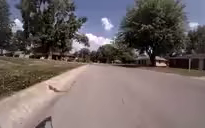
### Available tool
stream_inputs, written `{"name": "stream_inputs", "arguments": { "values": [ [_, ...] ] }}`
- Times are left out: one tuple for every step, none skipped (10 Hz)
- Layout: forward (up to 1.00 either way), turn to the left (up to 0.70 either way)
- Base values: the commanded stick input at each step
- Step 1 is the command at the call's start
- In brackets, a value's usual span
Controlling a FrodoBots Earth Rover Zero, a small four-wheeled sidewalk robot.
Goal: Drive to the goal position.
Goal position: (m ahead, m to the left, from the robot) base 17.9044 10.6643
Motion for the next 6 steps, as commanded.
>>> {"name": "stream_inputs", "arguments": {
  "values": [
    [1.00,0.39],
    [1.00,0.16],
    [0.99,0.02],
    [0.92,0.02],
    [0.91,0.00],
    [0.91,0.00]
  ]
}}
